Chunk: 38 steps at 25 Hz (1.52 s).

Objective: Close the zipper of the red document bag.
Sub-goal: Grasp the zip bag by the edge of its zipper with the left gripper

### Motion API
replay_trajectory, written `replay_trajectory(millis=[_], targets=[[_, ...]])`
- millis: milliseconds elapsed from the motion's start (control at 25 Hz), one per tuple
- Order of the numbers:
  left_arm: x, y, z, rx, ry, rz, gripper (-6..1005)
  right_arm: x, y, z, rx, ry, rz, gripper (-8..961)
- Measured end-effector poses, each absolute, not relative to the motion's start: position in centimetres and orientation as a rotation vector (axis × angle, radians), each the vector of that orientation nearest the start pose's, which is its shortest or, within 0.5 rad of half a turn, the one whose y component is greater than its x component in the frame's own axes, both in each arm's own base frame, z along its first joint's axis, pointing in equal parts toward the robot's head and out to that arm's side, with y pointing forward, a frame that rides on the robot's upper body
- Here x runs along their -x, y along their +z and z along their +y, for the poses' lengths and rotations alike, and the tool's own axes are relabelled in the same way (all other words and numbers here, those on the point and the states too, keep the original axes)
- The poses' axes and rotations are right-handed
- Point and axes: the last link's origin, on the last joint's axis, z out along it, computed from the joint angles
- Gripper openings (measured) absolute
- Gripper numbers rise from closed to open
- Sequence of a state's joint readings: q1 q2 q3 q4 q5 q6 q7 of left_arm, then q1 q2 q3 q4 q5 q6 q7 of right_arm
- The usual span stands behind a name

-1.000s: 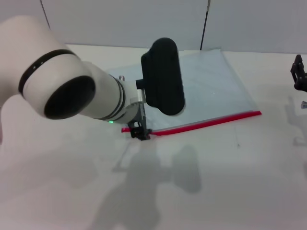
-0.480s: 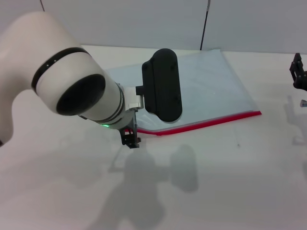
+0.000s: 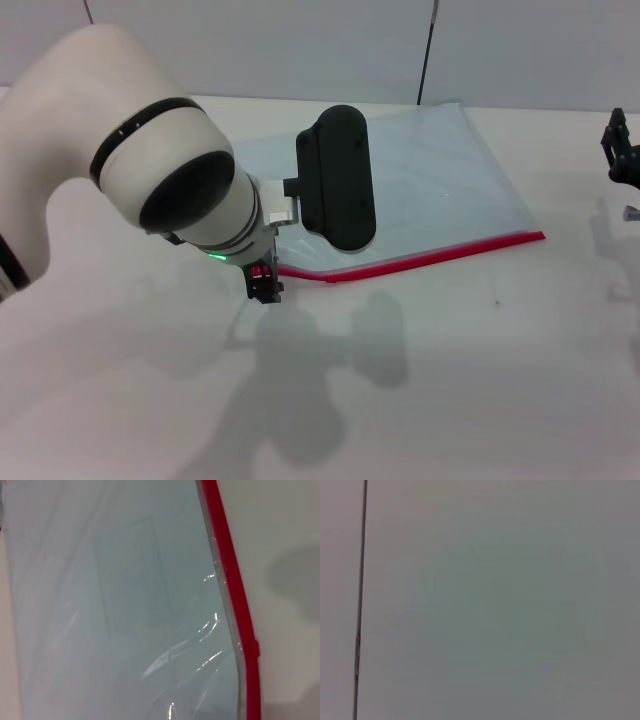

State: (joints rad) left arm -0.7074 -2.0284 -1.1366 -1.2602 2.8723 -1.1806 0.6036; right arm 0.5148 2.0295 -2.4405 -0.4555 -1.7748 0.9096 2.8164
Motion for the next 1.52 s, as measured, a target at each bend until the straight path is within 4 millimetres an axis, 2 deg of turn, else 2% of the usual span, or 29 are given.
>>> replay_trajectory(millis=[200,320,880,1440,1520], targets=[[15.6,-7.1,37.1,2.476,0.893,0.091,711,-29.3,-2.7,37.7,1.543,0.512,0.571,605],[15.7,-7.2,37.5,2.470,0.891,0.096,701,-29.3,-2.7,37.7,1.544,0.513,0.571,605],[15.6,-7.8,38.4,2.456,0.855,0.122,696,-29.2,-2.7,37.7,1.544,0.513,0.570,605],[16.7,-8.1,39.1,2.440,0.829,0.118,691,-29.2,-2.7,37.7,1.546,0.513,0.570,604],[16.6,-8.1,39.2,2.440,0.827,0.119,661,-29.2,-2.7,37.7,1.545,0.513,0.570,604]])
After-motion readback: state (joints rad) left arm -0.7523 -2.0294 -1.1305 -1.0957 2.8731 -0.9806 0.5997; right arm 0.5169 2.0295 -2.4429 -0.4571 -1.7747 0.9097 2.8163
